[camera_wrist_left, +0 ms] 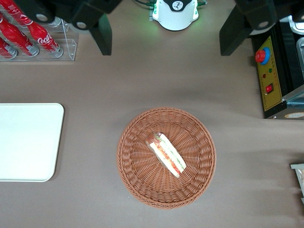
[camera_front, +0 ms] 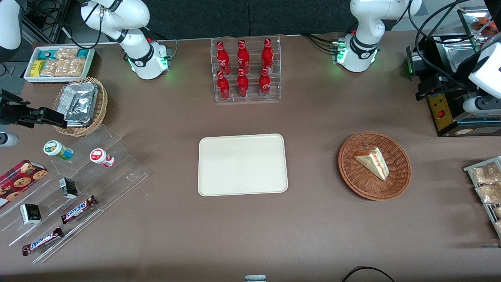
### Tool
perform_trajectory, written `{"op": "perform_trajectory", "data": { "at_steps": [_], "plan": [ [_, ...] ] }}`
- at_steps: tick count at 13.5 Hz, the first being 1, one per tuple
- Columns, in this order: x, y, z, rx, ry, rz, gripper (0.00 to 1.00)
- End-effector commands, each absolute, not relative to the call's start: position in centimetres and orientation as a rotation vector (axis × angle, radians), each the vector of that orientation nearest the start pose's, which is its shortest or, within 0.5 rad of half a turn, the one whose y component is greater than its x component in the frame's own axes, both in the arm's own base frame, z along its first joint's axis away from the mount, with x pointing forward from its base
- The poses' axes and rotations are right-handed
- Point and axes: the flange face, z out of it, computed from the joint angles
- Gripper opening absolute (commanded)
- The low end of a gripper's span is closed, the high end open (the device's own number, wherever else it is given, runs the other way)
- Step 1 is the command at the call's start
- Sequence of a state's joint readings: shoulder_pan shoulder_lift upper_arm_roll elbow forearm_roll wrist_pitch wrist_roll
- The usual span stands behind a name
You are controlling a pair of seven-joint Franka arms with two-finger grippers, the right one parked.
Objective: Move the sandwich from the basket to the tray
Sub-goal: 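Lower the open left gripper over the wrapped sandwich in the basket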
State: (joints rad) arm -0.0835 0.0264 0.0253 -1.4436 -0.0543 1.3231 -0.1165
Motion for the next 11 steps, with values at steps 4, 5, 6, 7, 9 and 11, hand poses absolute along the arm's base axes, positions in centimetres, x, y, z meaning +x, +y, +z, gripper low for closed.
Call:
{"op": "perform_trajectory", "data": {
  "at_steps": [4, 5, 6, 7, 9, 11],
  "plan": [
    [54.8, -4.0, 63.2, -3.142, -0.063, 0.303, 1.0],
    [55.6, -3.8, 61.8, -3.093, -0.09, 0.321, 1.0],
    [56.3, -3.8, 60.2, -3.065, -0.159, 0.352, 1.0],
    [56.9, -3.8, 58.9, -3.049, -0.254, 0.35, 1.0],
    [57.6, -3.8, 55.2, -3.002, -0.517, 0.311, 1.0],
    [58.1, -4.0, 51.2, -2.921, -0.812, 0.271, 1.0]
  ]
}}
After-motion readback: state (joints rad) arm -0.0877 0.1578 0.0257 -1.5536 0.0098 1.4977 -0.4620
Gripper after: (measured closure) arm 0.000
